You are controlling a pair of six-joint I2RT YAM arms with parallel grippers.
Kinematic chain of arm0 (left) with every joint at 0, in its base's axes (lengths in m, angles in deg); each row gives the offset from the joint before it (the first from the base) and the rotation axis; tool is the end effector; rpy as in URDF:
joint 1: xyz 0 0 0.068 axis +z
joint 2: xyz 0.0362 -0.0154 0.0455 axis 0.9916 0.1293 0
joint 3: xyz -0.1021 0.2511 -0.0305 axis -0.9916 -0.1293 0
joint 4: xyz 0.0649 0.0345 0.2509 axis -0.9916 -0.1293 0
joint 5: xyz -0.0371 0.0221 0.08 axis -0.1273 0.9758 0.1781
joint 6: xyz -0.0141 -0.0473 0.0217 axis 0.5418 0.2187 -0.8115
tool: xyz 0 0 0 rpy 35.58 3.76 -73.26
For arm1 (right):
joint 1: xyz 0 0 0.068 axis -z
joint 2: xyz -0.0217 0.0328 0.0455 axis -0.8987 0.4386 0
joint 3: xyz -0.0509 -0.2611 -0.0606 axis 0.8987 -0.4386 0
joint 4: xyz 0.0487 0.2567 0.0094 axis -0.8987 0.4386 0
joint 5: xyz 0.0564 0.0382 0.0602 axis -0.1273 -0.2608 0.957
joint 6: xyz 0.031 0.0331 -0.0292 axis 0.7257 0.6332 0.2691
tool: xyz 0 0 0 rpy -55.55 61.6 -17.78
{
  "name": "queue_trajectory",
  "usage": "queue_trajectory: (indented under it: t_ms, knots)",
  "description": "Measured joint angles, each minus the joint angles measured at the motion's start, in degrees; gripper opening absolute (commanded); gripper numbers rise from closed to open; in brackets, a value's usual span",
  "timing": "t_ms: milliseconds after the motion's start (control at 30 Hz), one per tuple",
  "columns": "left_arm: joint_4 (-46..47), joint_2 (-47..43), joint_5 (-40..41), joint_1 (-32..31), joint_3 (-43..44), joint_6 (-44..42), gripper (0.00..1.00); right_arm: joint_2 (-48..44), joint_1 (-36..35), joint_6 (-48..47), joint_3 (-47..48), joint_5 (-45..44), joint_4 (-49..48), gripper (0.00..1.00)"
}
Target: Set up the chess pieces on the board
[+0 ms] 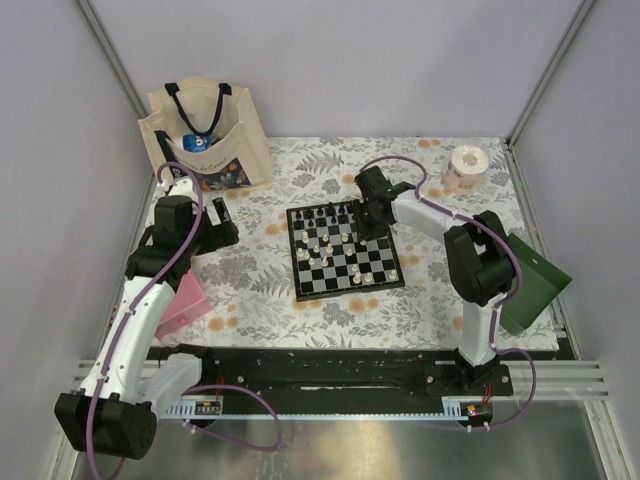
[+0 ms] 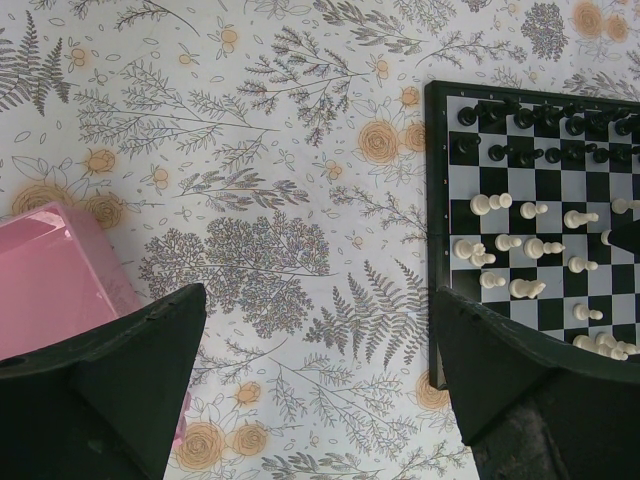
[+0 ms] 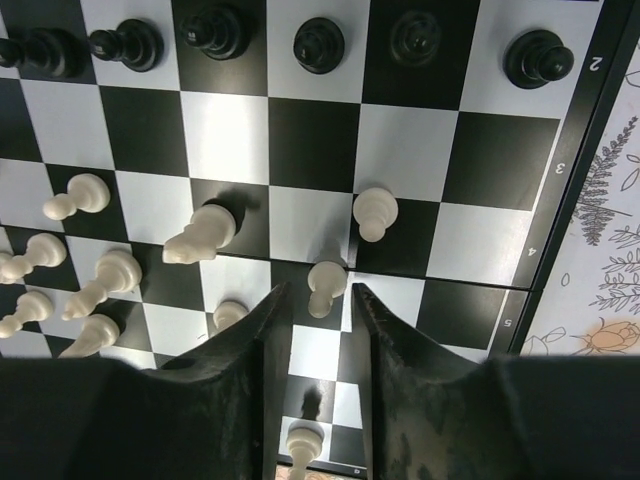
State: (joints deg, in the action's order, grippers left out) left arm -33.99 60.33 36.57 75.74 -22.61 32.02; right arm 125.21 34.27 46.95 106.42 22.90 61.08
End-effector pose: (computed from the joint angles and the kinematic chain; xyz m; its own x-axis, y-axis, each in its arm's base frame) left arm 0.1955 -0.0220 0.3165 -0.5929 -0.2852 -0.7531 -0.1287 0.9567 -0.2609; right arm 0.3558 0.2037 0.1884 -0.8842 -0.1788 -0.4314 -0.2624 0.9544 0.1422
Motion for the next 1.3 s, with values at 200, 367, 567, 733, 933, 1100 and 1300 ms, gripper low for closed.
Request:
queue_trajectory:
  t_ms: [200,367,567,733,933,1100,1300]
  knots:
    - [0.00,0.00,0.00,0.00,0.00,0.00,0.99,0.44,-0.02,-0.15,0.00,-0.90,0.28,0.29]
    - [0.00,0.00,0.00,0.00,0.00,0.00,0.99,0.44,-0.02,-0.61,0.02,-1.27,0.28,0.09]
    - [0.00,0.00,0.02,0.00,0.00,0.00,0.99,-0.09,-0.02,-0.85,-0.24,-1.46,0.28,0.00]
    - [0.00,0.00,0.02,0.00,0.00,0.00,0.99,-5.79,-0.02,-1.09,-4.13,-2.08,0.35,0.00]
    - [0.00,0.00,0.02,0.02,0.00,0.00,0.99,-14.38,-0.02,-1.66,-9.46,-3.78,1.55,0.01]
    - [0.00,0.00,0.02,0.04,0.00,0.00,0.99,-15.96,-0.02,-2.14,-12.76,-5.01,2.89,0.01]
    - [0.02,0.00,0.02,0.04,0.00,0.00,0.99,-15.96,-0.02,-2.56,-14.93,-6.05,4.68,0.01]
